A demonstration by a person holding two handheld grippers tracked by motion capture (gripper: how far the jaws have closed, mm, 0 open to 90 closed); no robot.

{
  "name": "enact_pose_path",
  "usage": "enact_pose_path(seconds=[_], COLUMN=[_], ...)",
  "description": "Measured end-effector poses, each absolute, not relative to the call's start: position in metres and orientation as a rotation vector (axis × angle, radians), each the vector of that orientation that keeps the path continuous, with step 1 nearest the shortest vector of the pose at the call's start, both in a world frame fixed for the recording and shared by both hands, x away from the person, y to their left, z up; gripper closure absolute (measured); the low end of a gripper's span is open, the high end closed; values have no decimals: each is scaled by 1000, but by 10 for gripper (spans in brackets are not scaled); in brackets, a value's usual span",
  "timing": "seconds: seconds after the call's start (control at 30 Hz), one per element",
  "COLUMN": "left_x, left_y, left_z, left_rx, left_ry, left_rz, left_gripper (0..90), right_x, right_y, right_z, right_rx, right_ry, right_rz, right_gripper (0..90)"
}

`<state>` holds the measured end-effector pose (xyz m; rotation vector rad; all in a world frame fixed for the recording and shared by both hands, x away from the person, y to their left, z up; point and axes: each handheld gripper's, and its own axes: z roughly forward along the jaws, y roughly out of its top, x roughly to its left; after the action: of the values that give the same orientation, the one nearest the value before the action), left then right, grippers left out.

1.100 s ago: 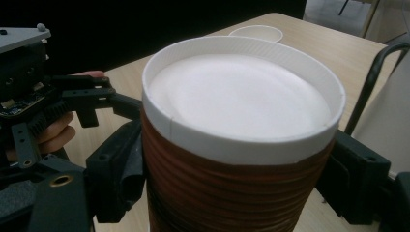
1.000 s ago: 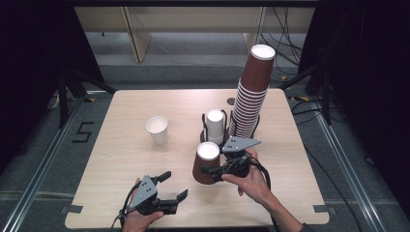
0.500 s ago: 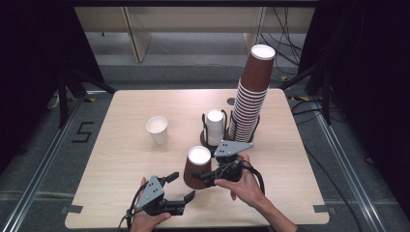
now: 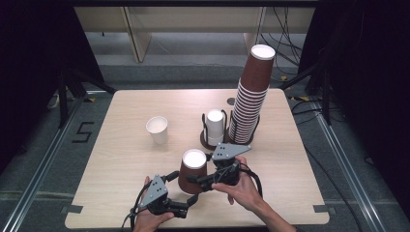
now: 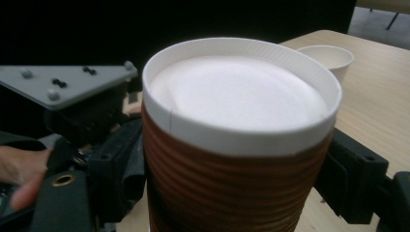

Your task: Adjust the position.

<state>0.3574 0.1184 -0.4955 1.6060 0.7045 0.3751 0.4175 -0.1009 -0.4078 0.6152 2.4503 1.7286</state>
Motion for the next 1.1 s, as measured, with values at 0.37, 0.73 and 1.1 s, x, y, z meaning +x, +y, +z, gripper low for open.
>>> enact_pose_path(seconds=[0.37,0.73,1.1], left_x=[358,359,358], left_y=[112,115,120], left_z=[-496,-493,-488], left_rx=[1611,1711,1902], left_ry=[680,626,502], left_rz=[388,422,438], left_gripper=[1,85,108], right_x=[413,417,421], right_y=[-97,-101,-120], right_z=[-408,-413,-401], right_rx=[594,614,476], right_ry=[2466,2545,2664], right_rz=[1754,1736,1578], right_gripper=[216,172,156])
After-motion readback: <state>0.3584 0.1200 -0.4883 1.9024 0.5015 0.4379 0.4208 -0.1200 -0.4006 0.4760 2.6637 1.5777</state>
